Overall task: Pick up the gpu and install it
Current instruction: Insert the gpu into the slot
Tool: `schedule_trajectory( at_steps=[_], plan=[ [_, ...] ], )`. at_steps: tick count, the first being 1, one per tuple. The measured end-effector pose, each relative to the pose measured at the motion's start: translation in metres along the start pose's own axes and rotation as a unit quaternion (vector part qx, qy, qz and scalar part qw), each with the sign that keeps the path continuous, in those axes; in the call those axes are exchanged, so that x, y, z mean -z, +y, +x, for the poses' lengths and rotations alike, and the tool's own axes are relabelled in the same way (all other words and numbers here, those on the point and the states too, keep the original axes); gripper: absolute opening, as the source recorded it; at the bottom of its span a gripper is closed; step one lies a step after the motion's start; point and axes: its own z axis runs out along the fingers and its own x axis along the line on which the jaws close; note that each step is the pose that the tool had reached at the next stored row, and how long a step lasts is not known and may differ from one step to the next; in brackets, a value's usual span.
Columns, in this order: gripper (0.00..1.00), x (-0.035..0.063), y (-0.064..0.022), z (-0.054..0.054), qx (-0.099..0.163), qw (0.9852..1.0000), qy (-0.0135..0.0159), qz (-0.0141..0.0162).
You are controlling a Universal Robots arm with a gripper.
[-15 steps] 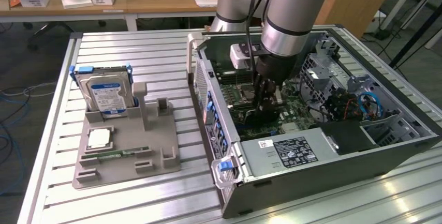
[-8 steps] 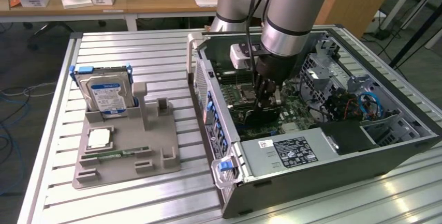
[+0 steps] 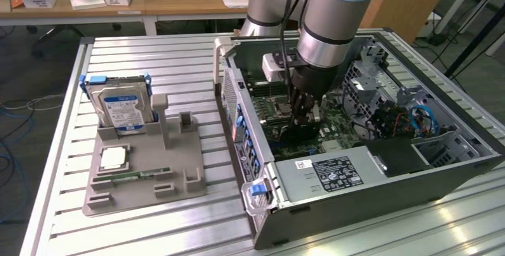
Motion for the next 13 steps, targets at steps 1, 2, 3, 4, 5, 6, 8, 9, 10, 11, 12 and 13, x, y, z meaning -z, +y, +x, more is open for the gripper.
schedule_trajectory(
  at_steps=[1, 2, 3, 4, 5, 6, 8, 9, 10, 11, 12, 13],
  plan=[
    [0.11, -0.0005, 0.0, 0.0, 0.0, 1.0, 0.0001, 0.0],
    [0.11, -0.0005, 0.0, 0.0, 0.0, 1.0, -0.0001, -0.0001],
    [0.11, 0.0005, 0.0, 0.0, 0.0, 1.0, -0.0007, -0.0001],
    [0.11, 0.0036, 0.0, 0.0, 0.0, 1.0, -0.0008, 0.0],
    [0.11, 0.007, 0.0, 0.0, 0.0, 1.0, -0.0006, 0.0],
    [0.11, 0.0112, 0.0, 0.0, 0.0, 1.0, -0.0004, -0.0001],
    [0.11, 0.0187, 0.0001, -0.001, 0.0, 1.0, -0.0004, -0.0001],
    [0.11, 0.021, 0.0004, -0.001, -0.001, 1.0, -0.0003, -0.0001],
    [0.11, 0.0223, 0.0007, -0.001, -0.001, 1.0, -0.0004, -0.0001],
    [0.11, 0.0224, 0.0006, -0.001, 0.0, 1.0, -0.0005, -0.0001],
    [0.11, 0.0225, 0.0006, -0.001, 0.0, 1.0, -0.0005, -0.0001],
    [0.11, 0.0224, 0.0006, -0.001, 0.0, 1.0, -0.0005, 0.0]
  ],
)
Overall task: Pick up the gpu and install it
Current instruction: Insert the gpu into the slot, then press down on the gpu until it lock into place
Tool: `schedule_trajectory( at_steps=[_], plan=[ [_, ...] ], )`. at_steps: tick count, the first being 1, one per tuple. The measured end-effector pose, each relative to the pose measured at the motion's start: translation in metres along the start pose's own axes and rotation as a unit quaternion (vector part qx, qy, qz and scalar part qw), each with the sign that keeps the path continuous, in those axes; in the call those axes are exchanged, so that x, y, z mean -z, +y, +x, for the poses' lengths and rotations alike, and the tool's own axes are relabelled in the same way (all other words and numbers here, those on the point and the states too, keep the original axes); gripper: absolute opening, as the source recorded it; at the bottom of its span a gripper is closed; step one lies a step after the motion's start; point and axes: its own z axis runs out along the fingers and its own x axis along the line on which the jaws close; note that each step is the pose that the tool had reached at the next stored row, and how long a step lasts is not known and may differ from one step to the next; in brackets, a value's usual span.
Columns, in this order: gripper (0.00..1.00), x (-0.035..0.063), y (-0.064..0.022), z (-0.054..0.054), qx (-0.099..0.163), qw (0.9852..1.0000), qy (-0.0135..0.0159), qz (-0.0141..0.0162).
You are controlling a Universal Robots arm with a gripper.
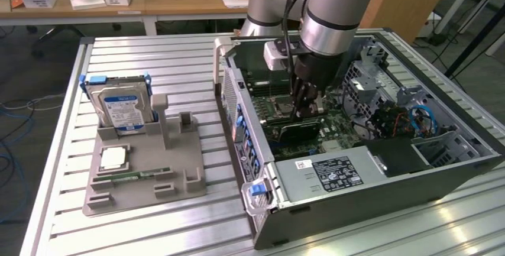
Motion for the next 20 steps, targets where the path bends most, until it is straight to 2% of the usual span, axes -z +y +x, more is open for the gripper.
schedule_trajectory(
  at_steps=[14, 17, 20],
  plan=[
    [0.11, 0.0005, 0.0009, 0.0, 0.0, 1.0, -0.0004, -0.0001],
    [0.11, 0.0057, 0.0057, 0.0, 0.0, 1.0, -0.0016, -0.0002],
    [0.11, 0.0171, 0.0079, 0.0, 0.0, 1.0, -0.0018, -0.0008]
  ],
)
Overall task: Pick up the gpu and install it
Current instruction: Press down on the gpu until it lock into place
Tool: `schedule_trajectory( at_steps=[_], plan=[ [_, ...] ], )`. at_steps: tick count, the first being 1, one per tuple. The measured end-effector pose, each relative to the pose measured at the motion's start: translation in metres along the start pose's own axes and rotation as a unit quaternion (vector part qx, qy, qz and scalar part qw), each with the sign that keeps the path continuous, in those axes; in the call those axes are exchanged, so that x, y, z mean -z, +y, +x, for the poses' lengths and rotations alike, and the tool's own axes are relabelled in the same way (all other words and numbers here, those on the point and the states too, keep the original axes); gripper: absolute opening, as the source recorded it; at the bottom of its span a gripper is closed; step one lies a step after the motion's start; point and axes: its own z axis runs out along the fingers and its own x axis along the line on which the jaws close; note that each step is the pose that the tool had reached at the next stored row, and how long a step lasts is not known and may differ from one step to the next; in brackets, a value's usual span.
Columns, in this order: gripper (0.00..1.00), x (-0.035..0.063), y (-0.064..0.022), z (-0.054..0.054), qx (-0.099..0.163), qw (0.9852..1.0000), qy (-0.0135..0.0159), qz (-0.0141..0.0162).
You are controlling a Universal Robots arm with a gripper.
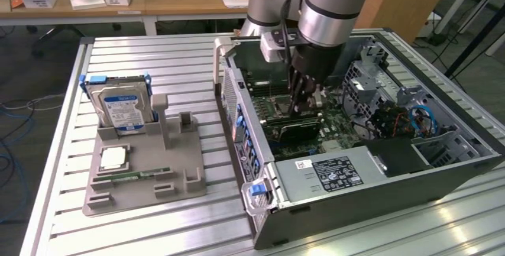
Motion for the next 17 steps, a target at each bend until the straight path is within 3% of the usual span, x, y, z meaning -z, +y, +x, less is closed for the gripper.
schedule_trajectory(
  at_steps=[2, 10, 13, 17],
  plan=[
    [0.11, 0.0014, 0.0033, 0.0001, -0.001, 1.0, -0.0013, -0.0001],
    [0.11, 0.0018, 0.0054, 0.0003, -0.025, 0.9997, -0.0012, -0.0002],
    [0.11, 0.0044, 0.0054, 0.0002, -0.039, 0.9992, 0.001, -0.0008],
    [0.11, 0.0045, 0.0055, 0.0003, -0.041, 0.9992, 0.0012, -0.0008]
  ],
)
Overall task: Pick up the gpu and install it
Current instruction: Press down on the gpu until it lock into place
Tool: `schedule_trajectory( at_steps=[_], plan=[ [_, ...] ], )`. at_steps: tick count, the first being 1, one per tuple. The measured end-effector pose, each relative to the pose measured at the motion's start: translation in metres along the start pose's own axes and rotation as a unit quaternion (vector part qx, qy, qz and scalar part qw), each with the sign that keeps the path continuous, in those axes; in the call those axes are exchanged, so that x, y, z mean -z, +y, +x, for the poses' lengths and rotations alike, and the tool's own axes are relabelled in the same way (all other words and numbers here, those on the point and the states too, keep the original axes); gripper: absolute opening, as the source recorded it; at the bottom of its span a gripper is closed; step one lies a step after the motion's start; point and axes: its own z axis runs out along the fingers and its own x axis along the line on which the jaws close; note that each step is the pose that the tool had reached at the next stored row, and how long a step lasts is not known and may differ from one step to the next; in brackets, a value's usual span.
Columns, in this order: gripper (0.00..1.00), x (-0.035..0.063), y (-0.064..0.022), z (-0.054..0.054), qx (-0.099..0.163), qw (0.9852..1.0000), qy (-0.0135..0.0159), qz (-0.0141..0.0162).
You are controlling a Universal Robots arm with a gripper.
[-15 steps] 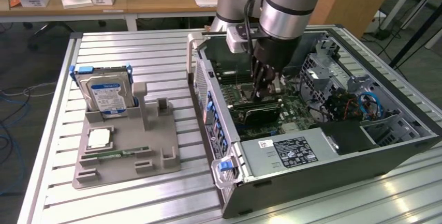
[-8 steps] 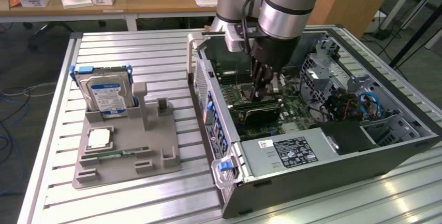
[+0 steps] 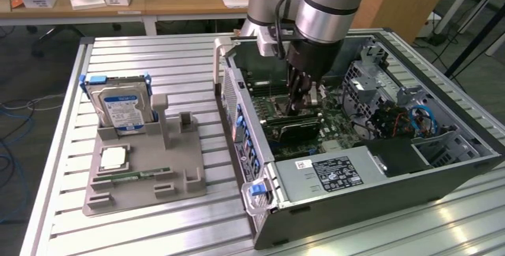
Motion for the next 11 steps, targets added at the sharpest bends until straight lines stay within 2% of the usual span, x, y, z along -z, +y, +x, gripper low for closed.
schedule_trajectory(
  at_steps=[3, 7, 11],
  plan=[
    [0.11, 0.0, 0.001, 0.0004, 0.0, 1.0, 0.0, 0.0],
    [0.11, 0.0, 0.0079, 0.0015, -0.002, 1.0, 0.0, 0.0001],
    [0.11, 0.0, 0.0079, 0.0016, -0.002, 1.0, 0.0, 0.0001]
  ],
)
